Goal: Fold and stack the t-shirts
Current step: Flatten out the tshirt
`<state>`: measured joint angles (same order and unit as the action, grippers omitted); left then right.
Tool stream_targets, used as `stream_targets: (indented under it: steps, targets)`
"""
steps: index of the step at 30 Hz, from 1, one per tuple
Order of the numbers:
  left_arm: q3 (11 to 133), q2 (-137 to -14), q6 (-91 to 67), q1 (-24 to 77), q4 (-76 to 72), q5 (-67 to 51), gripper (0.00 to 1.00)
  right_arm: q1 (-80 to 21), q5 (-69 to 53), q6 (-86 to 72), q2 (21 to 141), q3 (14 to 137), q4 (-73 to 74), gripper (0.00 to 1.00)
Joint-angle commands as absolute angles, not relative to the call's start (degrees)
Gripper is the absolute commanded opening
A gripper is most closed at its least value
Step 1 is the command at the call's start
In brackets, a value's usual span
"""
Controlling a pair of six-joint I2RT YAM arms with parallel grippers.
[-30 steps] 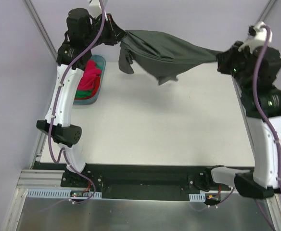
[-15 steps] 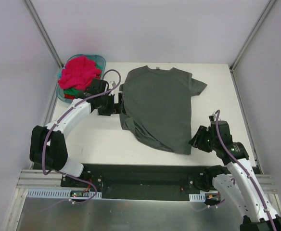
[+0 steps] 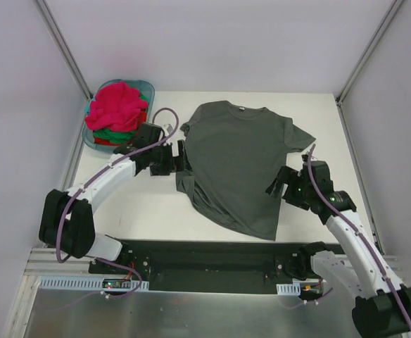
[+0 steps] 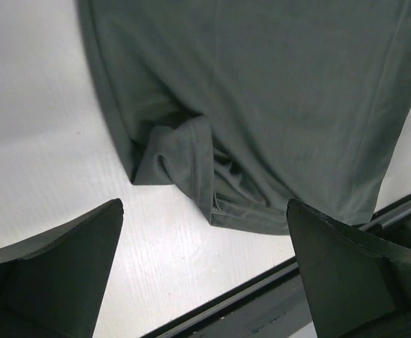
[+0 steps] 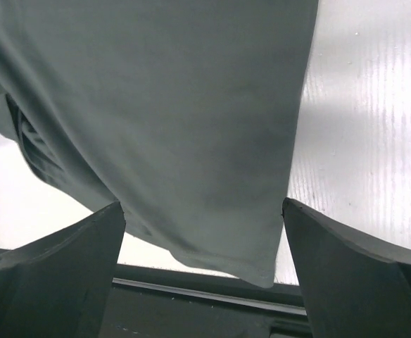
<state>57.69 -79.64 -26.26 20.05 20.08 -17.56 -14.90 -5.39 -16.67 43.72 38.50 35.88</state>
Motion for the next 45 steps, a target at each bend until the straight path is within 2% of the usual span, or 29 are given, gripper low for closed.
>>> stream_targets:
  steps: [1, 6, 11, 13, 16, 24, 31, 35, 39, 45]
  targets:
    - [57.3, -83.66, -29.43, 24.87, 18.81, -16.8, 0.99, -15.64, -7.39, -16.44, 50.7, 37.35, 27.26, 0.96]
    - [60.02, -90.43, -30.93, 29.17, 20.82, -12.5, 0.93, -20.03, -5.45, -17.05, 58.17, 36.91, 20.75, 0.96]
    - [64.77, -95.0, -31.9, 32.52, 29.34, 2.08, 0.79, -23.29, -3.34, -19.07, 65.46, 36.83, 16.53, 0.96]
    - [65.39, -96.15, -31.82, 32.61, 29.88, 2.46, 0.74, -23.55, -3.25, -19.33, 67.58, 36.3, 14.95, 0.96]
    - [66.44, -97.99, -31.99, 33.05, 29.97, 2.63, 0.72, -23.73, -3.25, -19.78, 69.78, 35.33, 13.19, 0.96]
    - [70.39, -102.83, -31.9, 35.68, 30.67, 5.97, 0.65, -23.91, -1.85, -19.6, 72.95, 33.75, 12.39, 0.96]
    - [72.68, -103.8, -33.74, 36.83, 39.36, 21.07, 0.51, -23.82, -0.35, -19.42, 73.91, 33.22, 13.53, 0.96]
    - [69.53, -100.65, -35.85, 36.74, 43.59, 26.62, 0.44, -23.73, 3.25, -19.34, 74.53, 33.49, 15.73, 0.96]
    - [64.18, -96.6, -37.53, 36.65, 45.09, 25.94, 0.36, -23.55, 4.04, -19.77, 75.06, 33.75, 17.4, 0.96]
    - [56.44, -88.61, -40.77, 36.83, 45.44, 17.49, 0.25, -23.55, 2.64, -18.9, 73.57, 33.05, 17.75, 0.96]
